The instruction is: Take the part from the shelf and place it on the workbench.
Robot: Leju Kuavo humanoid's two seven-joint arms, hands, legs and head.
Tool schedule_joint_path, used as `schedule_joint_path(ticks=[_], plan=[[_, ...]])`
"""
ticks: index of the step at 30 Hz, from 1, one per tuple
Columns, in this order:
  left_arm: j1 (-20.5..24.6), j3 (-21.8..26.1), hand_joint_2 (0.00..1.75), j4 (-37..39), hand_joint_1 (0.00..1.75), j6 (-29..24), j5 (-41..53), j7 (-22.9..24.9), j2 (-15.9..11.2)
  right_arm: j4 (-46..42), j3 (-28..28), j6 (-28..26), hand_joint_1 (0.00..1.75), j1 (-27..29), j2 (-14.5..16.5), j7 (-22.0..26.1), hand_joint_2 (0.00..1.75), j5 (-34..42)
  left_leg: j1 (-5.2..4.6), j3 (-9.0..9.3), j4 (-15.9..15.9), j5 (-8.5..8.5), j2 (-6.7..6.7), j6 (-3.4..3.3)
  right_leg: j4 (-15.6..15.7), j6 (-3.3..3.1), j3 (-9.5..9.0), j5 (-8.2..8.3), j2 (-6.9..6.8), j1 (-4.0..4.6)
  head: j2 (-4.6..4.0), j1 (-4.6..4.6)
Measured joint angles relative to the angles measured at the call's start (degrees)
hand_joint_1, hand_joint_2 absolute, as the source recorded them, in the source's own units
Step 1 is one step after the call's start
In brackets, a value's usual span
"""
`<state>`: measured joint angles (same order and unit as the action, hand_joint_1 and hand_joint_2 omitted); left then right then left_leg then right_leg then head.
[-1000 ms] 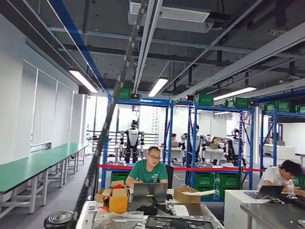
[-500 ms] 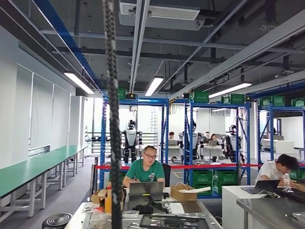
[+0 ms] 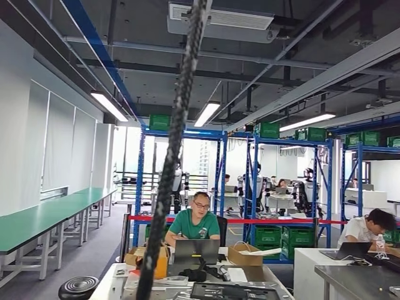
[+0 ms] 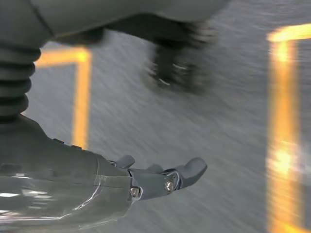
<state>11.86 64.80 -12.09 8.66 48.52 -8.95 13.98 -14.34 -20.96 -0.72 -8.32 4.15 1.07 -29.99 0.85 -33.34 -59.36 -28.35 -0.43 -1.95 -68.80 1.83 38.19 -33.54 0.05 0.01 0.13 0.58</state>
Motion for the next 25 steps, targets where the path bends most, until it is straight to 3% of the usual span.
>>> schedule_joint_path(ticks=[2,3,5,7,10,12,14,16,17,18,19,22,23,25], plan=[[-0.4,0.0,1.75,0.0,0.00,0.1,0.1,0.2,-0.2,0.9,-2.0,0.5,0.00,2.0,1.0,-2.7,1.75,0.6,-0.09,-0.01,0.0,-0.01,0.11,-0.02,-5.3,0.16,2.09,-1.82,0.00,-0.14,0.00,0.01],[-0.6,0.1,1.75,0.0,0.00,0.1,0.0,0.2,-0.3,1.1,-2.8,0.6,0.00,2.8,1.5,-3.7,1.75,1.0,-0.10,-0.01,0.0,-0.01,0.16,-0.01,-5.0,0.19,1.76,-1.19,-0.01,-0.17,0.00,0.01],[-0.9,0.2,1.75,0.0,0.00,0.1,-0.3,0.0,-0.4,1.5,-4.3,0.9,0.00,3.6,2.6,-4.9,1.75,1.7,-0.09,0.06,0.0,-0.02,0.22,0.03,1.8,0.11,-1.94,2.27,-0.04,-0.19,0.00,0.01],[-1.1,0.4,1.75,0.0,0.00,0.3,-0.5,-0.3,-0.4,1.7,-5.5,1.0,0.00,3.7,3.6,-5.5,1.75,2.2,-0.26,0.07,-0.1,-0.04,0.26,0.29,8.7,-0.21,-5.47,4.51,0.02,-0.02,0.00,0.00],[-1.4,0.6,1.75,0.0,0.00,0.7,-0.6,-0.7,-0.5,2.0,-6.9,1.1,0.00,3.8,4.6,-5.8,1.75,2.6,-0.20,0.13,0.1,0.12,0.26,1.15,10.6,-1.06,-6.25,4.82,0.19,0.36,0.00,-0.01],[-1.7,0.6,1.75,0.0,0.00,1.2,-0.6,-0.9,-0.5,2.0,-7.7,1.2,0.00,4.0,5.1,-5.8,1.75,2.9,-0.07,-0.07,-0.6,-0.76,0.26,1.65,11.0,-1.95,-6.33,5.26,0.08,0.28,0.00,-0.01],[-1.8,0.6,1.75,0.0,0.00,1.6,-0.5,-1.0,-0.6,2.1,-8.5,1.2,0.00,4.0,5.3,-5.5,1.75,3.3,-0.08,-1.80,-5.1,-4.01,0.25,1.83,11.4,-2.66,-6.29,5.64,-0.04,0.12,0.00,-0.01],[-2.0,0.6,1.75,0.0,0.00,1.9,-0.5,-1.1,-0.6,2.1,-9.3,1.2,0.00,4.0,5.4,-4.9,1.75,3.6,-0.10,-4.74,-12.4,-7.65,0.25,1.92,11.4,-2.89,-6.08,5.74,-0.03,0.21,0.00,-0.01],[-2.0,0.7,1.75,0.0,0.00,1.9,-0.5,-1.0,-0.7,2.1,-9.7,1.2,0.00,4.1,5.4,-4.6,1.75,3.6,-0.10,-5.62,-14.7,-8.35,0.25,1.96,11.3,-2.93,-6.04,5.77,-0.03,0.26,0.00,-0.01],[-2.1,0.7,1.75,0.0,0.00,2.0,-0.5,-0.9,-0.7,2.1,-10.1,1.2,0.00,4.1,5.4,-4.3,1.75,3.7,-0.10,-5.59,-15.1,-7.96,0.25,1.97,11.3,-2.94,-6.02,5.78,-0.01,0.28,0.00,-0.01],[-2.1,0.8,1.75,0.0,0.00,2.0,-0.5,-0.8,-0.8,2.1,-10.5,1.2,0.00,4.1,5.4,-4.1,1.75,3.7,-0.09,-4.48,-13.1,-6.51,0.25,1.93,11.2,-2.93,-6.05,5.77,0.02,0.29,0.00,-0.01],[-2.1,0.8,1.75,0.0,0.00,1.9,-0.4,0.0,-1.0,2.1,-11.1,1.2,0.00,4.1,5.5,-3.5,1.75,3.5,-0.08,0.79,-2.5,-1.74,0.24,1.65,10.8,-2.47,-5.99,5.58,0.16,0.50,0.00,0.00],[-2.1,0.8,1.75,0.0,0.00,1.9,-0.3,0.3,-1.0,2.1,-11.2,1.2,0.00,4.1,5.5,-3.4,1.75,3.4,-0.11,1.58,-0.6,-1.28,0.22,1.55,10.7,-2.19,-5.85,5.57,0.20,0.60,0.00,0.00],[-2.2,0.8,1.75,0.0,0.00,1.9,-0.3,0.7,-1.0,2.1,-11.5,1.2,0.00,4.0,5.6,-3.3,1.75,3.2,-0.23,1.76,0.3,-1.35,0.19,1.40,10.5,-1.78,-5.58,5.66,0.25,0.64,0.00,0.01]])
